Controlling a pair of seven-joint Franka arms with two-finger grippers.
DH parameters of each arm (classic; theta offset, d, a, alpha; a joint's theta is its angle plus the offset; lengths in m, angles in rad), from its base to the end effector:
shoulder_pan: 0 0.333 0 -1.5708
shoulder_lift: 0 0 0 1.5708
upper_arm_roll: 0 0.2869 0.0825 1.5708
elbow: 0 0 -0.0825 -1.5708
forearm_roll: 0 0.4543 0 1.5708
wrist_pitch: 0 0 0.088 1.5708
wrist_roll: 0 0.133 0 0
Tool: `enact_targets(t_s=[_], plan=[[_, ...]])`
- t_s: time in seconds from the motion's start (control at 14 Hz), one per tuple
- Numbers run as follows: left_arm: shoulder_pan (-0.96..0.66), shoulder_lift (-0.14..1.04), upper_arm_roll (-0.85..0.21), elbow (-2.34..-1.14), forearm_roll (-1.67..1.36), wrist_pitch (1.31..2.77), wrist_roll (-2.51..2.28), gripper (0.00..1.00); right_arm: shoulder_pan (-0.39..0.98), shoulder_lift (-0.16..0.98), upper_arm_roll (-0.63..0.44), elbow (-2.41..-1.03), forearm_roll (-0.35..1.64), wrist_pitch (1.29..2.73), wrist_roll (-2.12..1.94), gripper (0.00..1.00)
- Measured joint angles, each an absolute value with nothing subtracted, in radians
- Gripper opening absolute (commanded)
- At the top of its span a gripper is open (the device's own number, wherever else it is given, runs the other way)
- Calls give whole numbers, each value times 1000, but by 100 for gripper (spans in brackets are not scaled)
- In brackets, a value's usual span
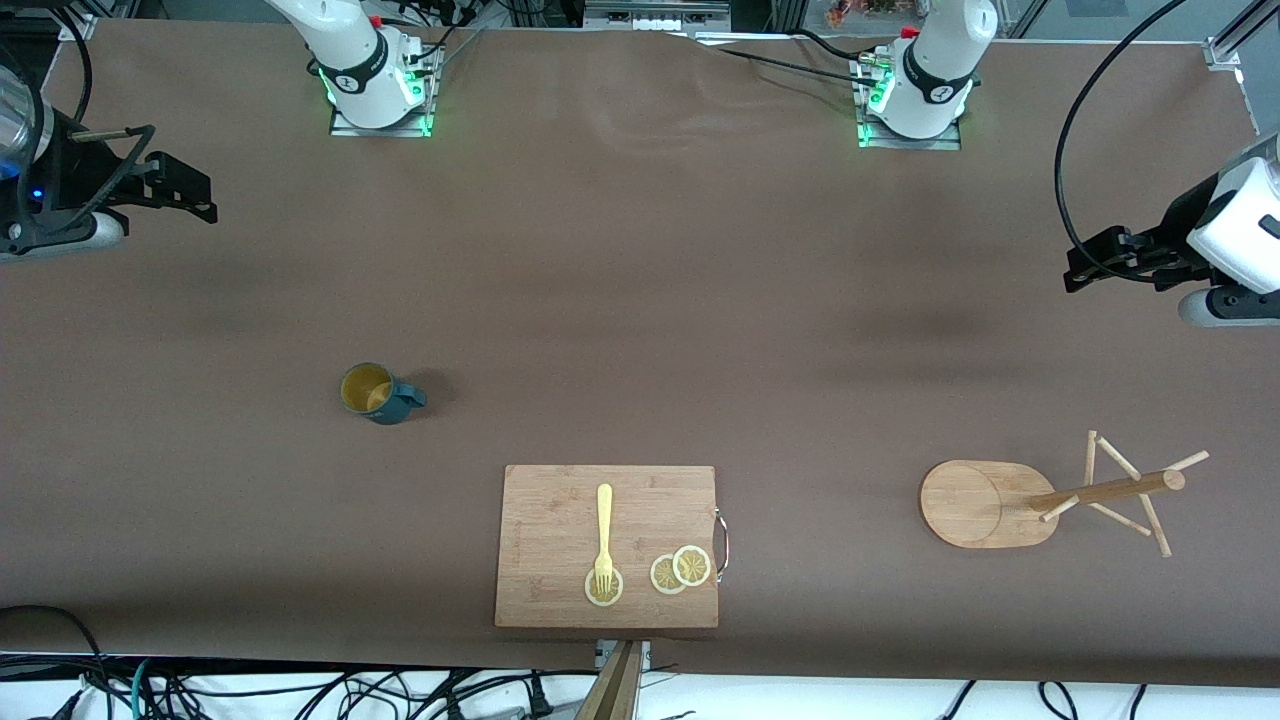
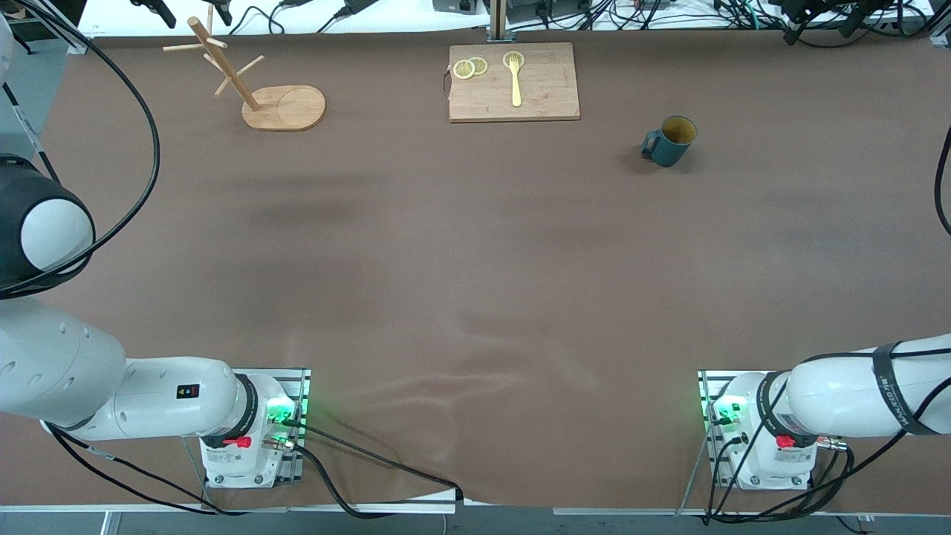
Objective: Pass cup and hang on rack
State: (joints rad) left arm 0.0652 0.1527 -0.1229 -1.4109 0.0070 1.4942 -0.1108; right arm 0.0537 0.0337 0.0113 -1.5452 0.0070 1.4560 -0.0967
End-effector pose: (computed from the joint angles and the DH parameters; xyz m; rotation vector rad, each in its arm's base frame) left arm 0.6564 -0.0319 0.5517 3.1327 0.0849 -0.1082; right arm 0.6167 0.0411 0.5530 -3.1161 -0.2531 0.1921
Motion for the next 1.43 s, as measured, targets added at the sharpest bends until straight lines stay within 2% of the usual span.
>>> enact_targets(t_s=[0.36,0.86,1.22,1.43], plan=[[65,153,-123,-1412,7,1494,-111,100,54,50,11,-1666,7,1618,-97,100],[65,153,-122,-1414,7,1494,-111,100,54,112,11,-1967,7,2036,-97,99],[65,153,-120,-1416,7,1494,-111,100,54,282,13,-1985,7,2265,-97,99],[66,153,-119,-1417,7,1494,-111,100,57,351,15,-1977,7,2344,-96,98]])
